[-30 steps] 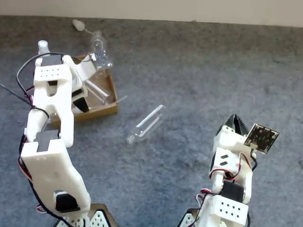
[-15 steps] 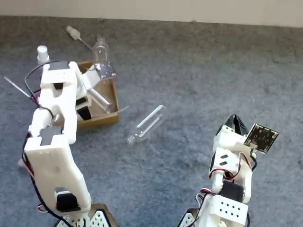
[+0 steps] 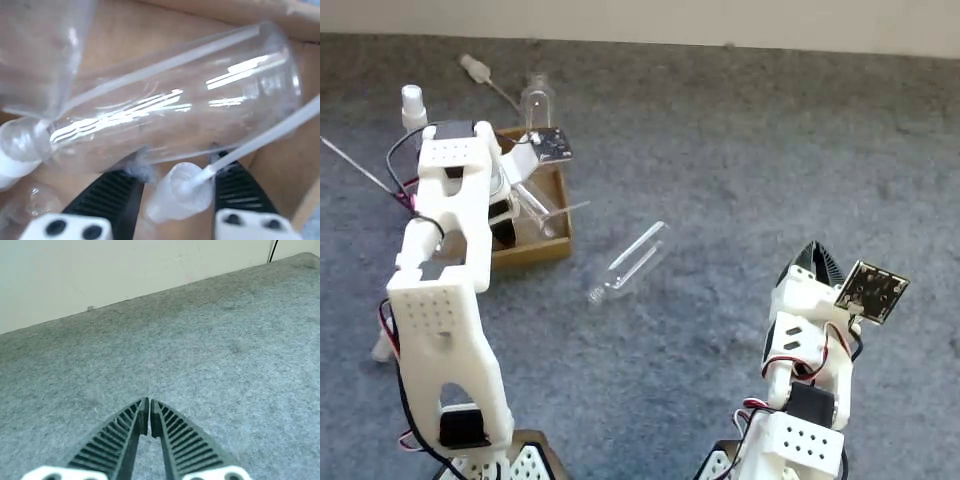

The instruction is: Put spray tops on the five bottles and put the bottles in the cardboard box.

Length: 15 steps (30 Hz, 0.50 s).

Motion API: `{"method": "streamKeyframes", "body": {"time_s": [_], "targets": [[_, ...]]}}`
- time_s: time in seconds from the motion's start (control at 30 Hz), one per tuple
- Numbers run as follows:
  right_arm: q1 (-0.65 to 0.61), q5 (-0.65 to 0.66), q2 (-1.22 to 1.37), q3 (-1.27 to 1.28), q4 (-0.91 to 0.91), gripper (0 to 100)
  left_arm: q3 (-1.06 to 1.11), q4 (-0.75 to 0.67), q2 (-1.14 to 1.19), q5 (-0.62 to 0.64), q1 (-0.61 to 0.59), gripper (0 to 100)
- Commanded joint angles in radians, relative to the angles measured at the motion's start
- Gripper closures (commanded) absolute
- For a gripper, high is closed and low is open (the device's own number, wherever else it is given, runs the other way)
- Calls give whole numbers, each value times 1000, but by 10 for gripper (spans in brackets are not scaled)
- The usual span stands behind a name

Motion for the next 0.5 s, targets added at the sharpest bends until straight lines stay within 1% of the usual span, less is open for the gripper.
{"method": "streamKeyframes", "body": {"time_s": [0.0, 0.27, 0.33, 0.4, 0.47], "targets": [[-10, -3, -5, 120, 2, 985, -160, 117, 12, -11, -2, 881], [-10, -3, -5, 120, 2, 985, -378, 336, 7, -9, 1, 881], [-10, -3, -5, 120, 2, 985, -415, 350, 5, 15, 4, 881], [-10, -3, -5, 120, 2, 985, -437, 350, 5, 78, 8, 881], [-8, -3, -5, 120, 2, 985, -437, 350, 7, 95, 12, 881]]}}
